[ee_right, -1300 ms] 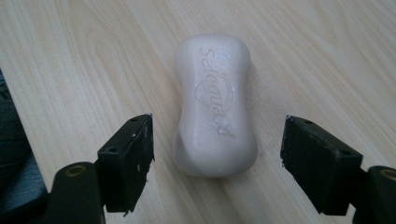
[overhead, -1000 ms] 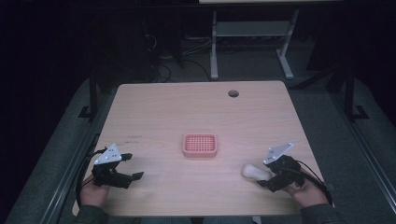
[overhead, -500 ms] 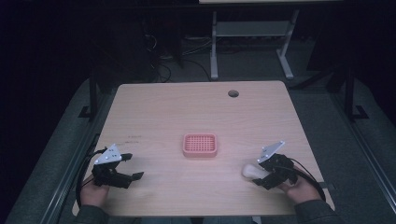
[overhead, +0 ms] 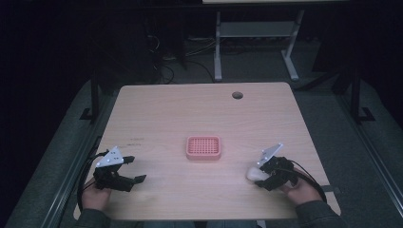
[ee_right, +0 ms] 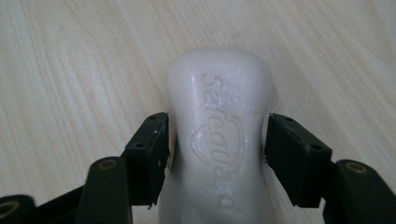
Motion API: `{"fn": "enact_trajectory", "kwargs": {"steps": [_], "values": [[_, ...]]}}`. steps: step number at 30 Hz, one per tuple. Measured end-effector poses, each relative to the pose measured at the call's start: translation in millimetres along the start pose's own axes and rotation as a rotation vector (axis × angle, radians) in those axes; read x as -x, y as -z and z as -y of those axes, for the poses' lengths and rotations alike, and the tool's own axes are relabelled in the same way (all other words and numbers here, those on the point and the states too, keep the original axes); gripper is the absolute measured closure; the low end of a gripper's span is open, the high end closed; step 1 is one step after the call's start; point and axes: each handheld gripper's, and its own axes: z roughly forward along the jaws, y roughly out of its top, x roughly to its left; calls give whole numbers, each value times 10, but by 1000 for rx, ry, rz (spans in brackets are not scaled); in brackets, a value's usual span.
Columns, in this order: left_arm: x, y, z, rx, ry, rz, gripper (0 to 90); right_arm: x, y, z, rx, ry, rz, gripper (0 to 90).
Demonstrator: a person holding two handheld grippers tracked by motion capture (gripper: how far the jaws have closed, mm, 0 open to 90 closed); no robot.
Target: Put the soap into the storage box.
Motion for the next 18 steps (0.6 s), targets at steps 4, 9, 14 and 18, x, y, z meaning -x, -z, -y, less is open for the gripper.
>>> {"fn": "enact_trajectory", "kwargs": {"steps": [4,9,14,18], "values": [[-1,-6,-3,-1,-7,2,148,5,-10,10,-13,3,-1,436],[-5,-1,-3,-1,-1,0,148,1,-27,14,-1,6,-4,462],[-9,-1,-1,-1,2,-1,148,-1,-21,7,-7,4,-13,480],[-7,7,-2,-3,-3,-1,148,0,-21,-4,-16,9,-10,484]]}}
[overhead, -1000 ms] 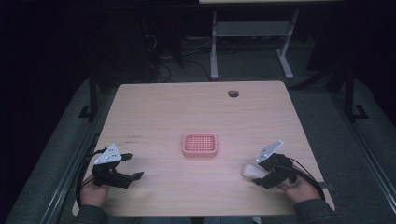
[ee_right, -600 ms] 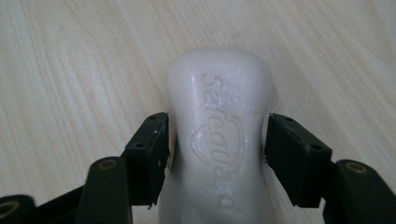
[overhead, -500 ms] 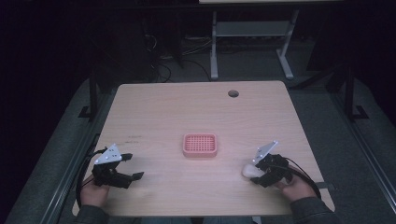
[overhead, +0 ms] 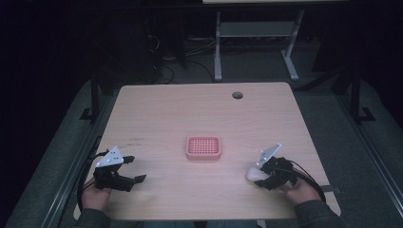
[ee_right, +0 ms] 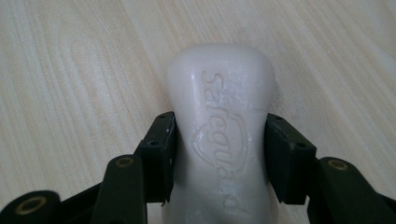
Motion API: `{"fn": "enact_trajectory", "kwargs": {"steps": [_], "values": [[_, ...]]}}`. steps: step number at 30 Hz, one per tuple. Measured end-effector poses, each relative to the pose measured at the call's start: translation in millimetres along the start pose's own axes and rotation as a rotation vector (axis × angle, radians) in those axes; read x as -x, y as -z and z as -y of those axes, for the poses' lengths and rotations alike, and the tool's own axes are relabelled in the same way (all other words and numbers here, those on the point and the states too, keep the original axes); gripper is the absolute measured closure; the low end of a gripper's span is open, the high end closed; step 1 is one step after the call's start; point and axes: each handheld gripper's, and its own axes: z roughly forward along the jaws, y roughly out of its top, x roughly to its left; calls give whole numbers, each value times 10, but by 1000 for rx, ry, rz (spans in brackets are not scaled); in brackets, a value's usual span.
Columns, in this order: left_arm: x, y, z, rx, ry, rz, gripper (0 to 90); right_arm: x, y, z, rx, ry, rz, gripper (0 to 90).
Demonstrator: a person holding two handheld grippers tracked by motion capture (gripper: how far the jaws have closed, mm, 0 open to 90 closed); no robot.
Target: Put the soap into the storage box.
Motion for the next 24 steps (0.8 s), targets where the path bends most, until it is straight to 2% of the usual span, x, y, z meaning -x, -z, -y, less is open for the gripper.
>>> {"fn": "enact_trajectory", "kwargs": {"steps": [7,13,19,24], "values": [[0,6,3,11,6,-2,148,3,4,-8,-7,-11,-8,487],[1,5,4,10,5,-2,148,-33,32,-16,9,-8,-18,489],[3,7,4,12,5,-3,148,-39,73,-45,28,1,-14,489],[-1,8,5,11,6,-3,148,-38,117,-122,34,27,-8,489]]}}
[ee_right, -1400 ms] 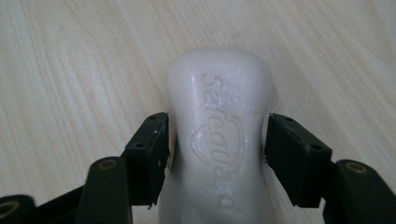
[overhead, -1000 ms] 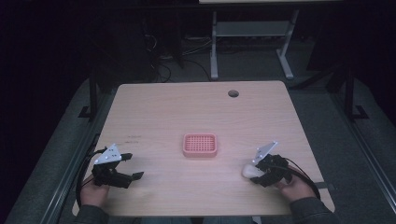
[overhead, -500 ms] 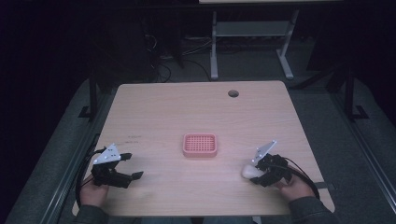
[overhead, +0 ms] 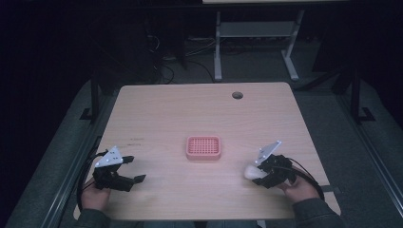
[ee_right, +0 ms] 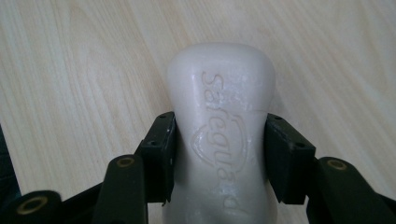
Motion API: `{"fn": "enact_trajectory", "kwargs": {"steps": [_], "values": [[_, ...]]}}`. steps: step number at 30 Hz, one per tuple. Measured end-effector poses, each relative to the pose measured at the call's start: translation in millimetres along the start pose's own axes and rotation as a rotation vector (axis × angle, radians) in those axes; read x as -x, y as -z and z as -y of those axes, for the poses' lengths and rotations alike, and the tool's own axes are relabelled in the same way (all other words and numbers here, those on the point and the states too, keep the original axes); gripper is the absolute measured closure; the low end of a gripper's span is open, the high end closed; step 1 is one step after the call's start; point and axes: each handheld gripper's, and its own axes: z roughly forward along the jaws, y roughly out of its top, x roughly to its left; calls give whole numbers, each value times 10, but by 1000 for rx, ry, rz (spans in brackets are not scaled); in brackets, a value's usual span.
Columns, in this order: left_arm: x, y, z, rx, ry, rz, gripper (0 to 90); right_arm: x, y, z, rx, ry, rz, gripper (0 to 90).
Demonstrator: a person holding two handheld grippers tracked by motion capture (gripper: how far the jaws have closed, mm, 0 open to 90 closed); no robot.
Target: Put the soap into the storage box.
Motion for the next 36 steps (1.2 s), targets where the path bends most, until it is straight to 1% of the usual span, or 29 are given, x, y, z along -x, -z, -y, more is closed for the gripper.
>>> {"fn": "enact_trajectory", "kwargs": {"steps": [3,5,8,15,16,19,23,36], "values": [[0,1,0,1,0,1,148,4,14,-39,6,8,-5,489],[5,-1,-1,2,0,2,148,12,28,-98,14,12,-14,488],[7,-5,-4,-2,-10,4,148,41,36,-149,19,17,-18,488],[5,-5,-1,2,1,4,148,83,63,-245,23,22,-31,488],[6,-5,-1,2,1,4,148,96,61,-259,26,30,-30,488],[7,-6,-3,1,-3,4,148,119,55,-286,31,27,-39,488],[6,-4,-2,1,-2,4,148,125,25,-332,20,38,-45,488],[4,-6,-5,1,-5,5,148,181,-23,-433,23,45,-69,488]]}}
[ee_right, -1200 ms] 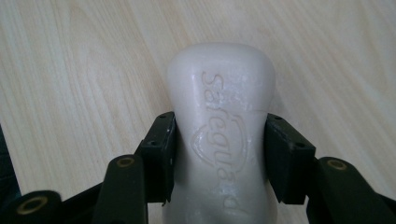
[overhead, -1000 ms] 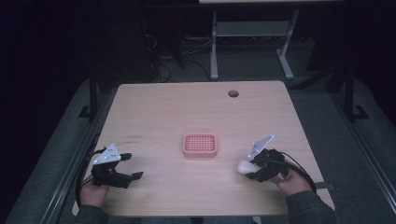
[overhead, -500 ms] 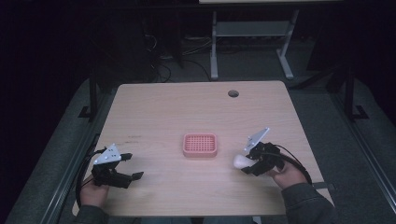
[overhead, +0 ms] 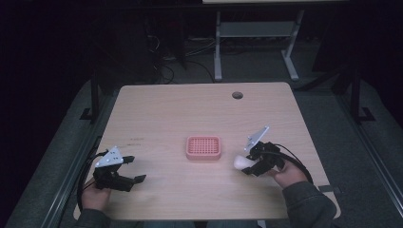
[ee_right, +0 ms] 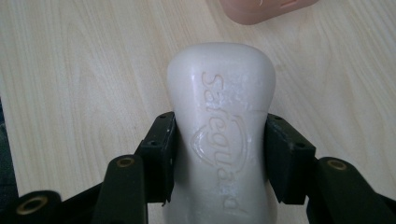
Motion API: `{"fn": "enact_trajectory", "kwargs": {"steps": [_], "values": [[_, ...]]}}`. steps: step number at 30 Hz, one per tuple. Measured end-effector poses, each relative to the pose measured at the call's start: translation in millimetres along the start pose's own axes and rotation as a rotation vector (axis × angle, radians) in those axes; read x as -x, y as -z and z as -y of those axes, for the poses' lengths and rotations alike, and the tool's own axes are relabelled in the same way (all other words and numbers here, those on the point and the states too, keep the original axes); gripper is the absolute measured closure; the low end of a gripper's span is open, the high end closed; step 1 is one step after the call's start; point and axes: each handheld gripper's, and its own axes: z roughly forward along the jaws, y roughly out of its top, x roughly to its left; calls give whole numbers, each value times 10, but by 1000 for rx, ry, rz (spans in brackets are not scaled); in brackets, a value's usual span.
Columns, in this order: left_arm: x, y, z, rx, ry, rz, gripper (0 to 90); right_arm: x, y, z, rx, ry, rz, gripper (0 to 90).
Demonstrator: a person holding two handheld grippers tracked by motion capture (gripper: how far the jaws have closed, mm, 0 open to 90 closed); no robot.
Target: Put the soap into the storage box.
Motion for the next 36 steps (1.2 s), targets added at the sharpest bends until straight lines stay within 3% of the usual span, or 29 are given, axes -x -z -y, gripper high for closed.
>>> {"fn": "enact_trajectory", "kwargs": {"steps": [13,36], "values": [[0,-2,-3,5,-1,0,148,47,-40,-68,-2,3,-20,488],[-4,2,-4,0,5,1,148,167,-35,-426,-8,44,-34,488]]}}
